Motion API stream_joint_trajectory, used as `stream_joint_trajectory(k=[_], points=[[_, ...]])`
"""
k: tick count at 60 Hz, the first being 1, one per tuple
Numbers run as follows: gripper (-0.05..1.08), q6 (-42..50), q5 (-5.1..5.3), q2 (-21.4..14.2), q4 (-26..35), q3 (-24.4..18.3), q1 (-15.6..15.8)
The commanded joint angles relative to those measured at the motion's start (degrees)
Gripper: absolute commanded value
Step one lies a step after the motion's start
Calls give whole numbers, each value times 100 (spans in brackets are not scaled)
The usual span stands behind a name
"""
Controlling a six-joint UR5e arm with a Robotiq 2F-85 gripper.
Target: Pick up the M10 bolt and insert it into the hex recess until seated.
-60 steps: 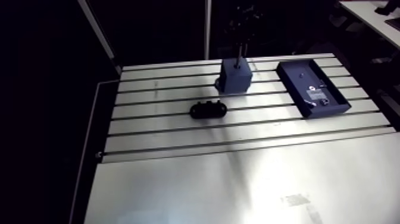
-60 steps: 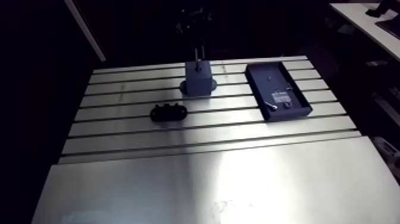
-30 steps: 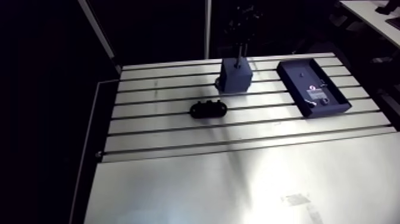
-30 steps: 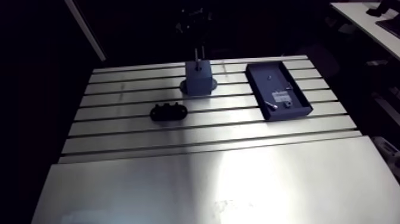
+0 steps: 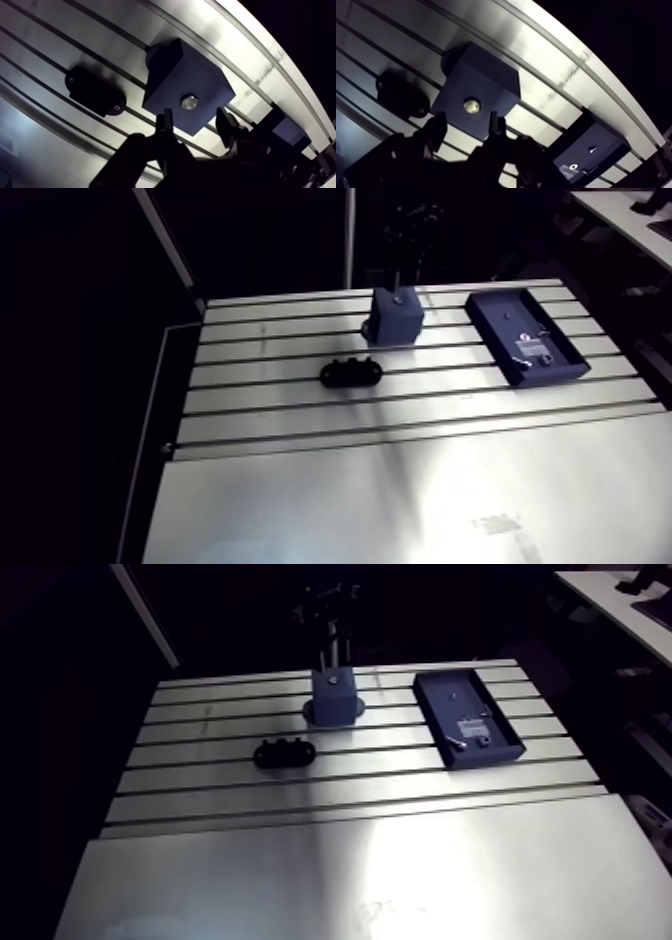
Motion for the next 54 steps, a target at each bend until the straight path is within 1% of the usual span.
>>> stream_joint_trajectory(k=[1,4,5,9,14,20,22,24,27,28,29,30,33,35,36,37,38,39,40,41,42,43,44,45,46,47,48,51,52,53,54], points=[[1,23,8,-8,-79,21,0],[1,31,23,-17,-121,21,-7],[1,32,55,-32,-140,21,-8],[1,118,77,-58,-160,21,-17],[1,352,95,-84,-161,5,-25],[1,889,104,-222,-144,3,-26],[1,889,104,-222,-144,3,-26],[1,1151,97,-341,-103,12,-26],[1,1343,96,-410,-70,12,-19],[1,1566,89,-480,-12,19,-18],[1,1566,89,-480,-12,19,-18],[1,1809,80,-543,78,20,-17],[2,2047,79,-574,182,13,-25],[7,2491,102,-597,346,3,-50],[7,2491,102,-597,346,3,-50],[14,2710,112,-590,379,18,-82],[14,2710,112,-590,379,18,-82],[29,2952,136,-574,384,20,-124],[29,2952,136,-574,384,20,-124],[49,3213,207,-564,392,28,-175],[49,3213,207,-564,392,28,-175],[69,3424,292,-555,401,29,-213],[69,3424,292,-555,401,29,-213],[84,3575,394,-539,394,29,-241],[84,3575,394,-539,394,29,-241],[92,3612,455,-529,379,37,-245],[99,3611,486,-528,354,68,-246],[101,3610,483,-520,357,73,-261],[103,3610,513,-519,366,73,-286],[103,3610,513,-519,366,73,-286],[105,3595,510,-504,359,81,-312]])
